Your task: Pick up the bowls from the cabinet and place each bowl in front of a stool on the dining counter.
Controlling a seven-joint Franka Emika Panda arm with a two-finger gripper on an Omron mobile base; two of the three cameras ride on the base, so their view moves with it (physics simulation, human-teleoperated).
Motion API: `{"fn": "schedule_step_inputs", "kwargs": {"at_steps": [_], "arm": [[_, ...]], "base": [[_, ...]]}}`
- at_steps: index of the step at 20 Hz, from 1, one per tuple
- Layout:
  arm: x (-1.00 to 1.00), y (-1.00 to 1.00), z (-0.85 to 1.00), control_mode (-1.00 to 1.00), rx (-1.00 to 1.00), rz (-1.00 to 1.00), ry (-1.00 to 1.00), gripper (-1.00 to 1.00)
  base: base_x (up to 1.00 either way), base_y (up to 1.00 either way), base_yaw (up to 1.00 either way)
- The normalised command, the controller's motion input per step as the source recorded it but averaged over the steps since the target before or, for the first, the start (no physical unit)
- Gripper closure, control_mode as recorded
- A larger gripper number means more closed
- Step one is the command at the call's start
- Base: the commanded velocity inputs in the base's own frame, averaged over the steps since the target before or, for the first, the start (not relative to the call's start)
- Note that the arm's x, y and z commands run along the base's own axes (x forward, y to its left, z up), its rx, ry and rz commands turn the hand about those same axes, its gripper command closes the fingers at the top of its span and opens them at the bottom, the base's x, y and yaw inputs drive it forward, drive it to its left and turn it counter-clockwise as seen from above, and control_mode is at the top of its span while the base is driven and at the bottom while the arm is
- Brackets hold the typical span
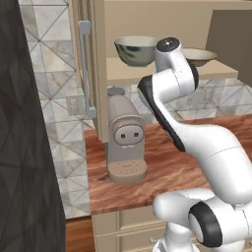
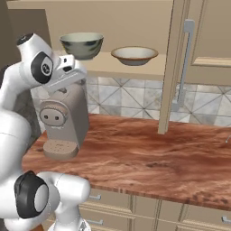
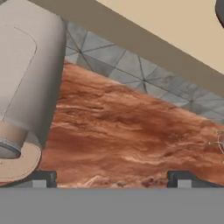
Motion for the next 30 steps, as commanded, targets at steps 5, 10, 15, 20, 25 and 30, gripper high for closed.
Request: {"fn": "schedule_step_inputs", "kwargs": {"at_steps": [5, 10, 15, 20, 25, 30], "arm": [[0.0, 0.05, 0.42, -1.0, -0.33, 0.09, -0.2, -1.0], [0.06, 0.33, 0.55, -1.0, -0.34, 0.02, -0.04, -1.0], [0.27, 0.41, 0.64, -1.0, -0.24, 0.0, 0.06, -1.0], [0.28, 0.28, 0.54, -1.0, -0.17, -0.01, 0.09, -1.0], [0.41, 0.12, 0.09, -1.0, -0.07, 0.0, 0.07, -1.0], [0.42, 0.0, 0.0, -1.0, 0.0, 0.0, 0.0, -1.0]], "base": [[0.0, 0.0, 0.0], [0.0, 0.0, 0.0], [0.0, 0.0, 0.0], [0.0, 0.0, 0.0], [0.0, 0.0, 0.0], [0.0, 0.0, 0.0]]}}
